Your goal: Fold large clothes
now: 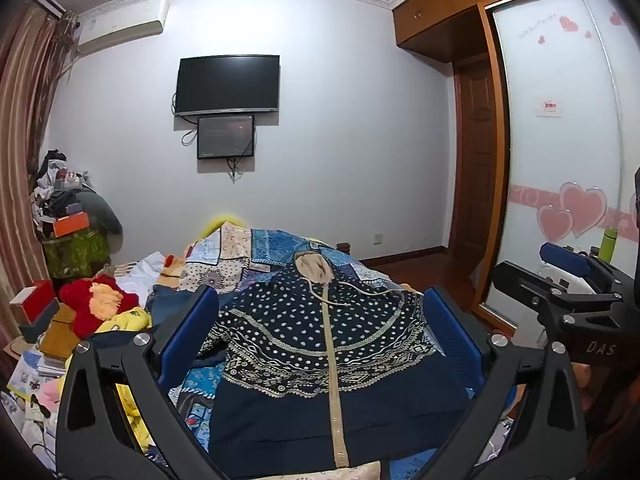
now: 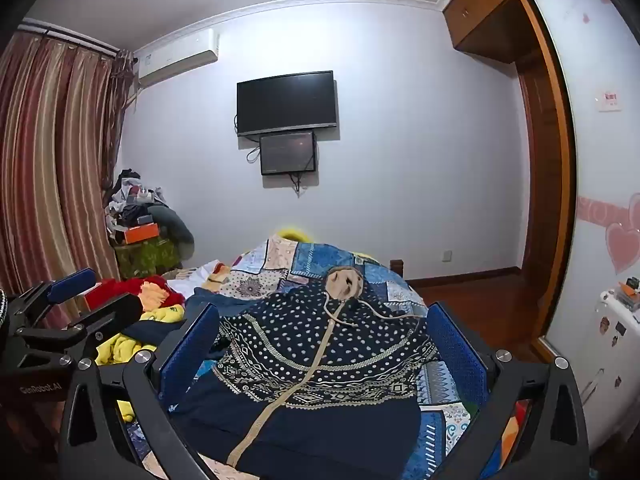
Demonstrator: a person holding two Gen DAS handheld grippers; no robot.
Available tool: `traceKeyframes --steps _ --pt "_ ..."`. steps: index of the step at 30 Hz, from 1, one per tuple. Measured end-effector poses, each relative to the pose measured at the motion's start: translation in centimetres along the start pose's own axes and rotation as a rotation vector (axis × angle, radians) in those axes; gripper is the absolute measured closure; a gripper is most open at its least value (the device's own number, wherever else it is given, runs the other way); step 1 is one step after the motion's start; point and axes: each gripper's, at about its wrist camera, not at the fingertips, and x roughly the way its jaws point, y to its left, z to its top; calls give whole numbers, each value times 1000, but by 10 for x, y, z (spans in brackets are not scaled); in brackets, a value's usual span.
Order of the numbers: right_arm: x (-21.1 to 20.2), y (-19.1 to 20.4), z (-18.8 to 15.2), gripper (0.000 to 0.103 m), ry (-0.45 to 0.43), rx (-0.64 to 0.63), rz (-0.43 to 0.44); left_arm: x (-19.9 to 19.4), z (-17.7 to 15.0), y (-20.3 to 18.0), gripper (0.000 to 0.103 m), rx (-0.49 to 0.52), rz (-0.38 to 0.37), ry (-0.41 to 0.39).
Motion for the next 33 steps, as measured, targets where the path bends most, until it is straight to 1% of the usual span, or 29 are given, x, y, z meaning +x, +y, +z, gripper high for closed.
traceKeyframes --steps 3,5,8,9,11,13,15,24,27,33 --pt "0 0 0 0 -1 -3 0 0 0 1 0 -12 -2 9" --pt "0 0 0 0 0 -2 1 -1 0 2 0 -1 3 8" --pt "0 0 0 0 0 0 0 9 4 -6 0 9 10 10" --pt "0 0 0 0 1 0 0 5 2 -7 0 11 -4 11" --pt "0 0 0 0 1 1 1 8 0 -14 0 10 -8 18" --pt "0 0 0 0 1 2 2 7 -4 -3 0 4 -16 17" --pt "0 0 0 0 1 2 2 6 -4 -1 0 2 -7 13" --pt "2 0 -3 0 1 8 1 6 -3 -2 0 8 -5 12" --pt "1 0 2 0 -2 6 0 6 -3 -2 0 7 -6 12" --pt "3 1 0 0 -1 7 -1 7 -3 -3 0 8 -10 20"
